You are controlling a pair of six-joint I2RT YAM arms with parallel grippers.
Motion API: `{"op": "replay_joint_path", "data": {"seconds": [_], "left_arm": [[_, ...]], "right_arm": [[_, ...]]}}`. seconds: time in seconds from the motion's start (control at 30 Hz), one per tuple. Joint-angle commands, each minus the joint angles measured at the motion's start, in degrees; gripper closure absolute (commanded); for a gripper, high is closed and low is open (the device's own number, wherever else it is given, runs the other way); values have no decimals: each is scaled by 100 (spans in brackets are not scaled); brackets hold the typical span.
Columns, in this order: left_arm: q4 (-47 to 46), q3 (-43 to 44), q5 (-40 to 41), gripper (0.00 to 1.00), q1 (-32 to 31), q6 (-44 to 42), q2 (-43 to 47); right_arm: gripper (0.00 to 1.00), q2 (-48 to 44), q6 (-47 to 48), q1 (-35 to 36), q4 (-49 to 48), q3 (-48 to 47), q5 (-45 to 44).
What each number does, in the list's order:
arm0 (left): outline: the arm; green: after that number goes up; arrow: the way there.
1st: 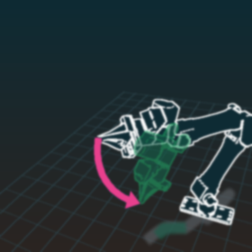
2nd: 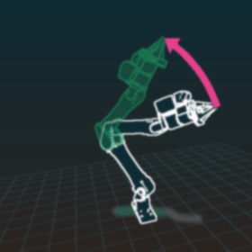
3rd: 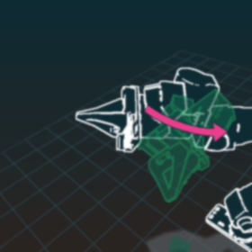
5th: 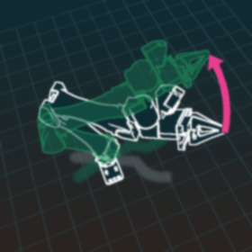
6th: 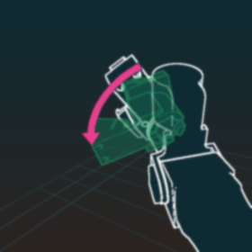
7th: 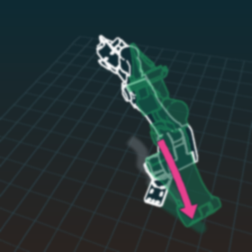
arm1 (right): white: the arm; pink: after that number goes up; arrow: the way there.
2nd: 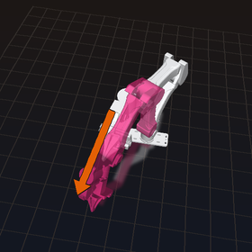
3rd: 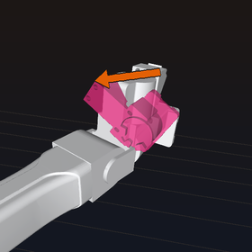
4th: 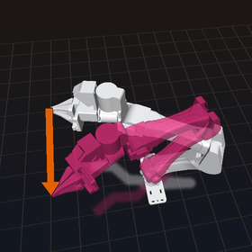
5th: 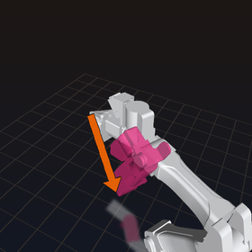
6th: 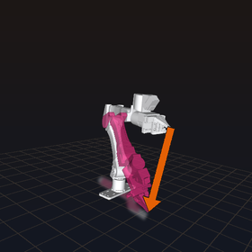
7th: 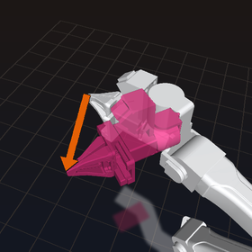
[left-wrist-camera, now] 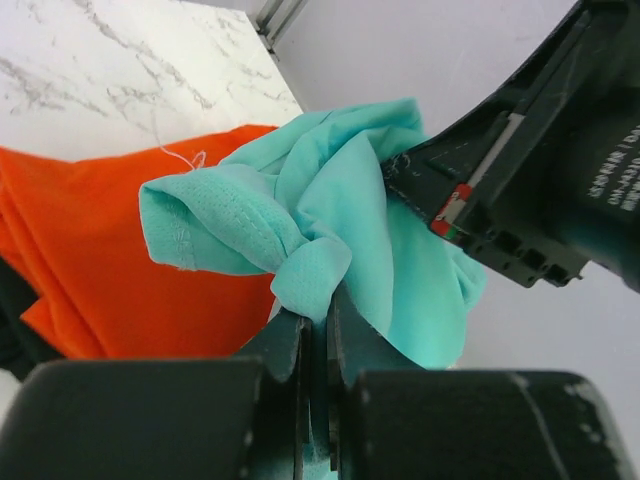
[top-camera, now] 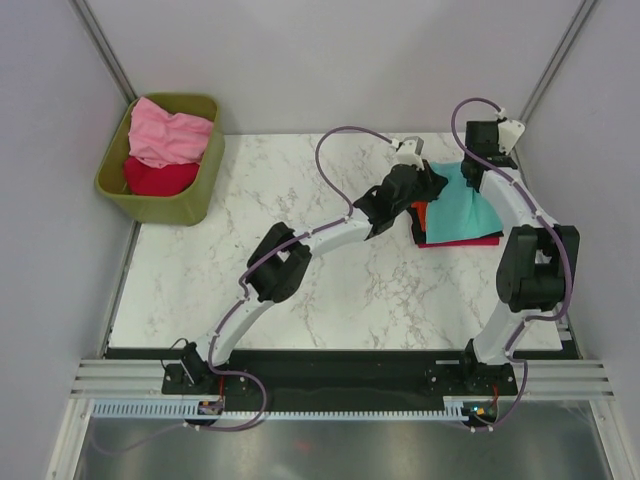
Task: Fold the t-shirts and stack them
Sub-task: Neatly place the folded tshirt to the corner
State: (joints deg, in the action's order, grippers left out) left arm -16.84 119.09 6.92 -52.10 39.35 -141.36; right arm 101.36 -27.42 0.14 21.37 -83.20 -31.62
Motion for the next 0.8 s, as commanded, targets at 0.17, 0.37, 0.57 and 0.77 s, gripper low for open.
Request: {"op": "replay_joint_path", "data": {"seconds": [0.17, 0.37, 0.57, 0.77], "left_arm": [[-574, 949, 99, 98, 68, -288, -558], [-750, 1108, 231, 98, 270, -78, -875], [-654, 1328, 240, 98, 542, 608, -1280], [-496, 1626, 231, 54, 657, 987, -1579]], "right_arm": [[100, 480, -211, -287, -554, -662, 24], [100, 920, -150, -287, -634, -1031, 287], [100, 1509, -290, -339, -634, -1260, 384], [46, 1764, -615, -558, -712, -1216, 498]]}}
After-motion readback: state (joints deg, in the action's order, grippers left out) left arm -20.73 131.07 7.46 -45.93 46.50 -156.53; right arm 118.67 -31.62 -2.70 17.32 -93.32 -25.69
